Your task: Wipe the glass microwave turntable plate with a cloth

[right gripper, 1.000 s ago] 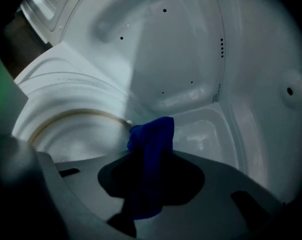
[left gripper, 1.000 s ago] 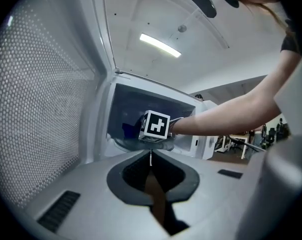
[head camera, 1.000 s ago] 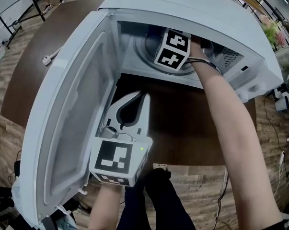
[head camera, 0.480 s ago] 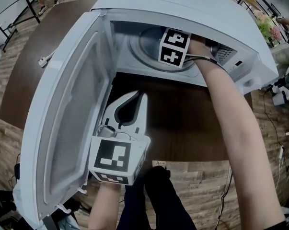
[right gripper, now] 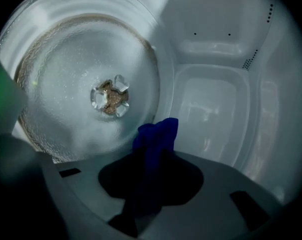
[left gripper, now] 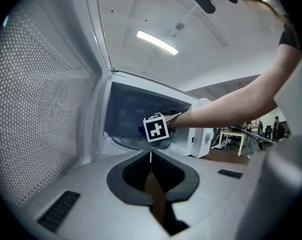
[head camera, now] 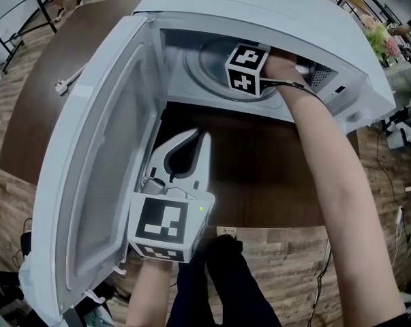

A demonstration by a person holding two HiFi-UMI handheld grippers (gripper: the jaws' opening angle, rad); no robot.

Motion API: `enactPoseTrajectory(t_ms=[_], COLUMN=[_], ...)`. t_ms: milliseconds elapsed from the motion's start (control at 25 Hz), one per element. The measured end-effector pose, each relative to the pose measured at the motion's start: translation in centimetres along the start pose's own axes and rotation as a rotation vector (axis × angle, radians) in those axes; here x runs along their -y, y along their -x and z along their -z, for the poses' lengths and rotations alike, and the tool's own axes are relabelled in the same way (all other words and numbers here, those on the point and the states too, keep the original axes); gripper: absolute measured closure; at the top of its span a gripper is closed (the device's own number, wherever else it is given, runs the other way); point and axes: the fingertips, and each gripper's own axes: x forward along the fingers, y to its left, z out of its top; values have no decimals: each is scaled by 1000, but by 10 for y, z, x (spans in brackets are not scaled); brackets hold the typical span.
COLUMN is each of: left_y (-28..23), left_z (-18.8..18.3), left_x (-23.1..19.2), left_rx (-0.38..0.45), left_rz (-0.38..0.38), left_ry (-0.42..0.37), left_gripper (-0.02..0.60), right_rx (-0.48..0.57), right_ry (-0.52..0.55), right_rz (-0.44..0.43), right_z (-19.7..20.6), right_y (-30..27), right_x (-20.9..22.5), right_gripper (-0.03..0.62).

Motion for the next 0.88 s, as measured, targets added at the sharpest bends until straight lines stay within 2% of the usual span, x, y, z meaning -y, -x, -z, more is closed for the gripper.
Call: enactPoseTrajectory(t_ms=[200,400,480,600,760,880], left_y=[1,0,0,1,2,3], left_z=[1,3,3,2,3,3], left_x=[4,7,10,11,9,7], left_rx=[-11,-15,-19,-21,-27,-30], left_rz=[14,27,33,32,26,16], left_ry=[-11,6,7,3,8,10], left_gripper=[572,571,572,571,572,572], right_rx=[-15,61,98,176,310,387], right_ry=[21,-45,-74,-176,-306,-323], right_rz=[42,79,117,150,138,167], right_z=[1,-7,-9,-17,-36,-49], right_y=[2,12,19,31,43,72], right_x=[-2,14,23,34,34,45], right_gripper=[517,511,511,510,510,510])
